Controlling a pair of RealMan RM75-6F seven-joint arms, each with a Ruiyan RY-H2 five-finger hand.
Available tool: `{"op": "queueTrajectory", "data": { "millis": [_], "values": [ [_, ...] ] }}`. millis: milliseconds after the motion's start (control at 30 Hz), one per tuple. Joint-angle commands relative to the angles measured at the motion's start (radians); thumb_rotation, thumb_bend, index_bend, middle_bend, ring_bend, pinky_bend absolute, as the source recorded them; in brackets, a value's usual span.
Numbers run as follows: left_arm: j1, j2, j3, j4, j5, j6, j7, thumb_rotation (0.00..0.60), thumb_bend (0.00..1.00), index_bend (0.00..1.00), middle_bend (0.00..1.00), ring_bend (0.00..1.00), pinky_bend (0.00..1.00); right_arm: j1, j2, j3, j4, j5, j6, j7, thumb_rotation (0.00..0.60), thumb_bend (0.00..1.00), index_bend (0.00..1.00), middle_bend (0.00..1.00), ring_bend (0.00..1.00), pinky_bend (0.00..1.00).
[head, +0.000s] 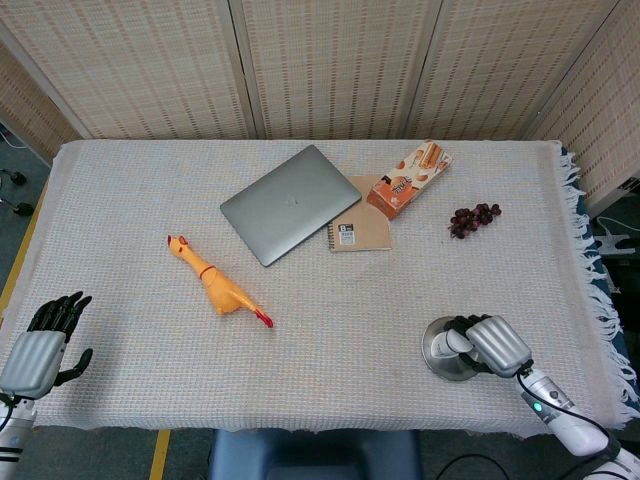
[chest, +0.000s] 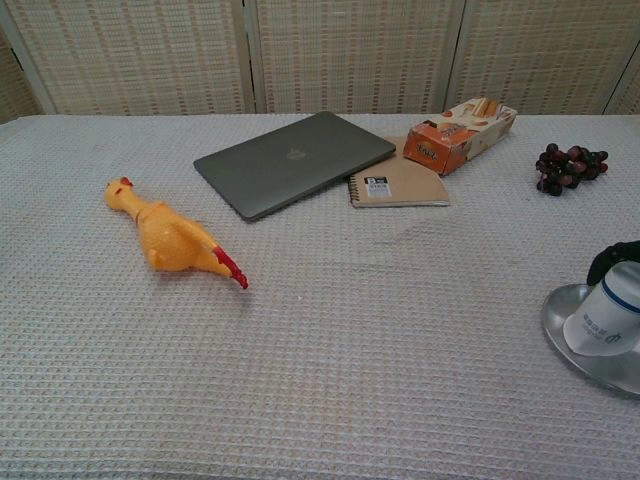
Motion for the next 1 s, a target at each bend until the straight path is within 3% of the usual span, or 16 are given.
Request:
{"op": "queueTrajectory", "data": {
  "millis": [33, 267, 400, 567, 667, 1000],
  "values": [
    [-0.002, -0.002, 0.000, 0.000, 0.000, -0.002, 0.002, 0.600, 0.40, 0.00, 0.00, 0.00, 0.08, -0.003, -0.004, 0.006, 0.003, 0.005, 0.005, -0.008, 0.600, 0.29, 0.66, 0.48, 0.41, 0.53],
    [0.000, -0.001, 0.000, -0.005, 0.000, 0.004, 0.005, 0.600, 0.40, 0.00, 0.00, 0.00, 0.08, 0.012, -0.068, 0.072, 0.075, 0.064, -0.004, -0.064, 0.600, 0.29, 0.66, 0.48, 0.41, 0.53],
    [0.002, 0.001, 0.000, -0.004, 0.000, 0.006, 0.002, 0.600, 0.40, 0.00, 0.00, 0.00, 0.08, 0.007, -0.048, 0.050, 0.045, 0.043, 0.002, -0.008, 0.600, 0.29, 0.66, 0.48, 0.41, 0.53],
    [0.002, 0.001, 0.003, -0.004, 0.005, 0.006, -0.001, 0.600, 0.40, 0.00, 0.00, 0.00, 0.08, -0.056, -0.003, 0.069, 0.015, 0.026, 0.179, 0.123, 0.600, 0.29, 0.65, 0.47, 0.41, 0.53],
    [0.000, 0.000, 0.005, -0.003, 0.009, 0.004, -0.002, 0.600, 0.40, 0.00, 0.00, 0.00, 0.08, -0.080, -0.004, 0.115, 0.055, 0.081, 0.221, 0.086, 0.600, 0.29, 0.65, 0.47, 0.40, 0.53],
    [-0.001, -0.006, 0.010, -0.008, 0.013, 0.001, 0.015, 0.600, 0.40, 0.00, 0.00, 0.00, 0.08, -0.010, -0.108, 0.209, 0.306, 0.286, -0.029, 0.050, 0.600, 0.29, 0.64, 0.47, 0.39, 0.53]
  ]
}}
